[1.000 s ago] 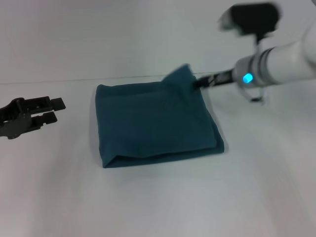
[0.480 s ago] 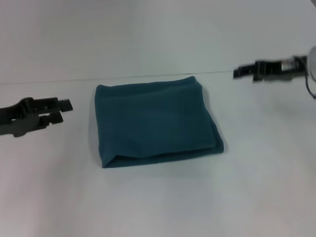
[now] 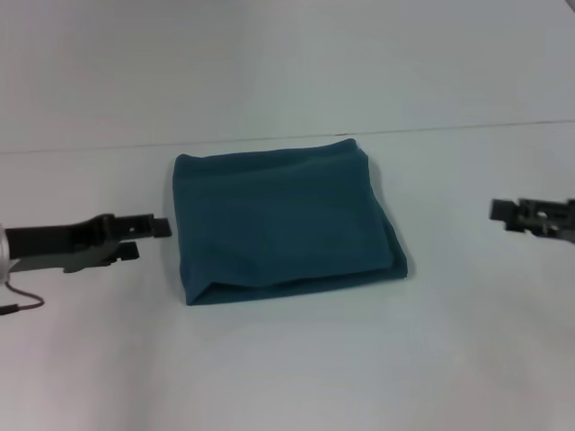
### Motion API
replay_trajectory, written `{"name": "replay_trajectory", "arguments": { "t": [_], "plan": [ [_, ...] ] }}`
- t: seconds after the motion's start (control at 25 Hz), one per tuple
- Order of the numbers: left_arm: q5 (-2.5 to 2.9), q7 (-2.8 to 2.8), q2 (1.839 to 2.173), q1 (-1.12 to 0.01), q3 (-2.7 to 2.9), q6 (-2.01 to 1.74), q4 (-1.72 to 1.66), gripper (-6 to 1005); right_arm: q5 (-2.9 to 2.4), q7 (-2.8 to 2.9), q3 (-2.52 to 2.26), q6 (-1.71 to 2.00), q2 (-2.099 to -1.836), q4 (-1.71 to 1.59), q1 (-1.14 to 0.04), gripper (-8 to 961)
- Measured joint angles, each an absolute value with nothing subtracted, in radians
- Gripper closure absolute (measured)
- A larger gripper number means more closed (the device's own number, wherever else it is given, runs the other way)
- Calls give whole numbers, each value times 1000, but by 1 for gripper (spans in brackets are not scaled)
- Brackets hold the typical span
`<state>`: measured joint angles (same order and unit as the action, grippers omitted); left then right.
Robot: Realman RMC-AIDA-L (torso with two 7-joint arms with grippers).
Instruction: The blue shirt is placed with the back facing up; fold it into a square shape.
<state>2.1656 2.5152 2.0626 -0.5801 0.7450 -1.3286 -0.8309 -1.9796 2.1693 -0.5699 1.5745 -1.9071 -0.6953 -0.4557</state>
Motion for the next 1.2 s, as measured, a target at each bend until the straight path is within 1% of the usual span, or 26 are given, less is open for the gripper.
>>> {"name": "replay_trajectory", "arguments": {
  "t": [0.16,0.32,0.44,0.8,1.2],
  "plan": [
    [2172,2554,2066,-620,752,-1253,-748,224,-1980,2149,-567,1565,-1900,-687,-414,224],
    [2175,2572,2061,-676,794,-1179,-646,214,-1986,2130,-566,1545,-1901,-685,-406,224],
    [2175,2580,2066,-700,819,-1161,-619,210,-1986,2125,-567,1541,-1902,-683,-407,224],
    [2178,2654,2072,-699,926,-1081,-617,208,-1986,2099,-562,1520,-1901,-658,-415,225],
    [2178,2655,2065,-719,925,-1013,-608,207,-1985,2098,-561,1518,-1903,-653,-414,225]
  ]
}}
